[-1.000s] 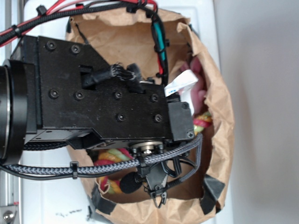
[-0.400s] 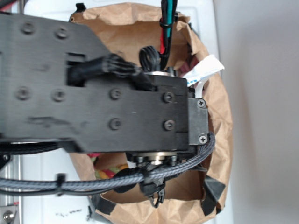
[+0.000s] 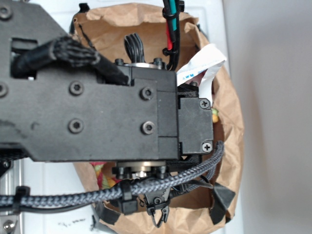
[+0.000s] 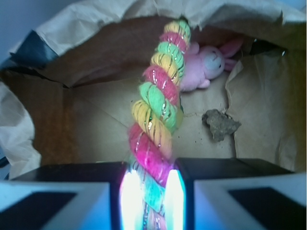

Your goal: Grab the multicolored rope.

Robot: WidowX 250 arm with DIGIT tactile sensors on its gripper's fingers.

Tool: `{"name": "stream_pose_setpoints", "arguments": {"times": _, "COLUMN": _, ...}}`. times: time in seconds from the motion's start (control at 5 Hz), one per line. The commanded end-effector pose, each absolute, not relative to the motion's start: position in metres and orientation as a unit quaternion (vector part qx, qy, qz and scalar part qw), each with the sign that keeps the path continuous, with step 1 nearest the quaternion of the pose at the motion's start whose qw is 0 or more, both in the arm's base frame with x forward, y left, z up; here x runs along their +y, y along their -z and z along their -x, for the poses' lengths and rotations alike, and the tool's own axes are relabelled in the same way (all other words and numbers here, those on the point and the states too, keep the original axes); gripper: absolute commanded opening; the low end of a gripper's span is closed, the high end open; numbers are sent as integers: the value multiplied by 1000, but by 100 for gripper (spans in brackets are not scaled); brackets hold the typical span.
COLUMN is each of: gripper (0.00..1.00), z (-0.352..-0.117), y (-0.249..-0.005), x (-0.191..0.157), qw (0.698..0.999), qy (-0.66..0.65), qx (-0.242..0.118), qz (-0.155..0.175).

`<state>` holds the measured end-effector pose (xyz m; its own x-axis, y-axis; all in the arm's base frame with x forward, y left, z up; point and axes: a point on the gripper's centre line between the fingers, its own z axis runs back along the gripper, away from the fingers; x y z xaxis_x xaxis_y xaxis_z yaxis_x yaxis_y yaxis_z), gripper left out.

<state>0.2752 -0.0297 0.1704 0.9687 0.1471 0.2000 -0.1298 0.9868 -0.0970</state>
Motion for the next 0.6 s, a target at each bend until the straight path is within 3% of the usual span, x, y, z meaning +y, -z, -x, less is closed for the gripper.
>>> {"name": "stream_pose_setpoints", "arguments": {"times": 0.0, "gripper": 0, "z": -287, "y": -210, "x": -34, "qw": 988, "qy": -72, "qx": -138, "qz": 20}}
{"name": "stream_pose_setpoints", "arguments": {"times": 0.4, "gripper": 0, "z": -284, "y": -212, "x": -38, "qw": 988, "qy": -76, "qx": -130, "qz": 17}}
